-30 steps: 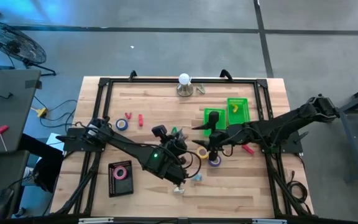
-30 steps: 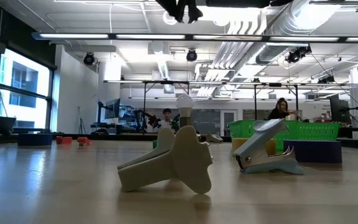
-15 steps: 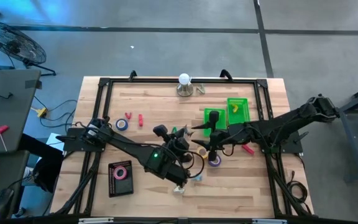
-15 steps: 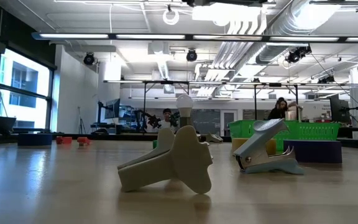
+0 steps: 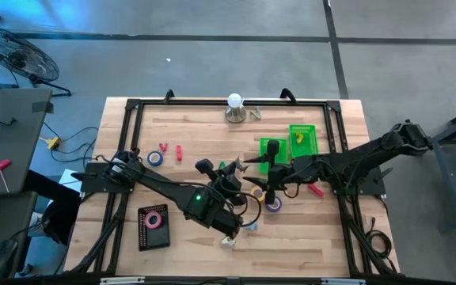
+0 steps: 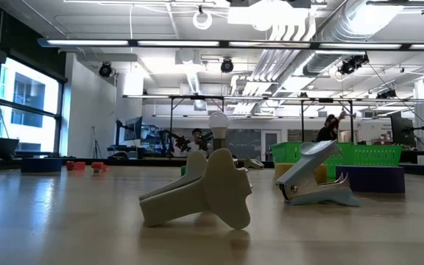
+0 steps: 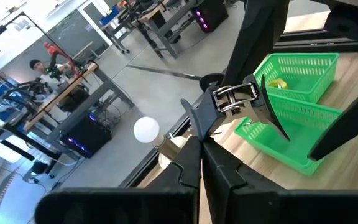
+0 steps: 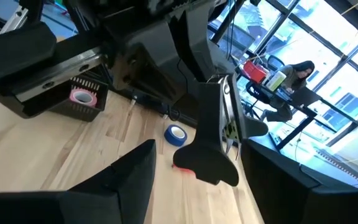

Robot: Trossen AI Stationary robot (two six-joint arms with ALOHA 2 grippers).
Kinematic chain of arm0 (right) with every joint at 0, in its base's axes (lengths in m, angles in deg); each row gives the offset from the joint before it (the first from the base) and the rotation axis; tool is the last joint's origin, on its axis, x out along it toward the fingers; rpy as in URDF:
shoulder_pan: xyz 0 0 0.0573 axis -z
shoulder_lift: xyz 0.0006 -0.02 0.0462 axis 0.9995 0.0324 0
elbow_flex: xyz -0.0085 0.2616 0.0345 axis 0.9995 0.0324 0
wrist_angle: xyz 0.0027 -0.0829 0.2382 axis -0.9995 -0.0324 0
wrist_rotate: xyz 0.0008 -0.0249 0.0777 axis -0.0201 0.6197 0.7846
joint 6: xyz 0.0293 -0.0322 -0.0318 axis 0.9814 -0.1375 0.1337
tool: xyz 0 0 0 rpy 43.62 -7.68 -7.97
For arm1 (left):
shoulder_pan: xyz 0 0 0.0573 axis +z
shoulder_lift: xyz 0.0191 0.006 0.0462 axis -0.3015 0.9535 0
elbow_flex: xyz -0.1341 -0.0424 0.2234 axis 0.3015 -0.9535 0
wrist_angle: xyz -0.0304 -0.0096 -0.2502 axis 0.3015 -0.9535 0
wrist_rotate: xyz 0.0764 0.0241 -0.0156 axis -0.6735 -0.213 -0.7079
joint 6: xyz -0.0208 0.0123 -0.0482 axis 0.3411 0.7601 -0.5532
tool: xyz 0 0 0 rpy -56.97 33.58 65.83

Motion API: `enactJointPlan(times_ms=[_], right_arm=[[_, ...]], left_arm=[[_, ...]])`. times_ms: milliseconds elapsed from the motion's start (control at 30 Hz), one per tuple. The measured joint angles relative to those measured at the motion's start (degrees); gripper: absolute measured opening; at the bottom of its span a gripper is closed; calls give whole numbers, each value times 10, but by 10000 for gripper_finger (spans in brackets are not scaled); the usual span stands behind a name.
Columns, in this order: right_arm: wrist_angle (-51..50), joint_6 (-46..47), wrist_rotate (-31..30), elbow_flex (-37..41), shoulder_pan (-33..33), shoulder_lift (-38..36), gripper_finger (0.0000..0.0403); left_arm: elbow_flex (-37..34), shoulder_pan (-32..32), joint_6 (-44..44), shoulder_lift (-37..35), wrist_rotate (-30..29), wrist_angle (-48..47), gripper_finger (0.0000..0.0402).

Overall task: Pick and place Stapler, Stapler remover, tape
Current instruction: Put the black staple remover into the left green basket

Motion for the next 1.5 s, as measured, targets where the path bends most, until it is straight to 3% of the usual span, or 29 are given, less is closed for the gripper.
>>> enactJointPlan(times_ms=[333,633,1300,1467,1500], right_arm=[[4,-2,-5,0,14,0,206],[2,-3,51,0,37,0,90],[-29,-15,22,1,36,1,88],[-42,-28,-5,-3,34,-1,88],[-50,-24,-35,-4,34,-1,88]], left_arm=[[0,0,0,0,-5,8,0],[0,1,1,-1,-6,14,0],[9,6,66,-2,52,20,1],[46,-26,124,-1,26,19,1],[53,-34,130,0,11,19,1]])
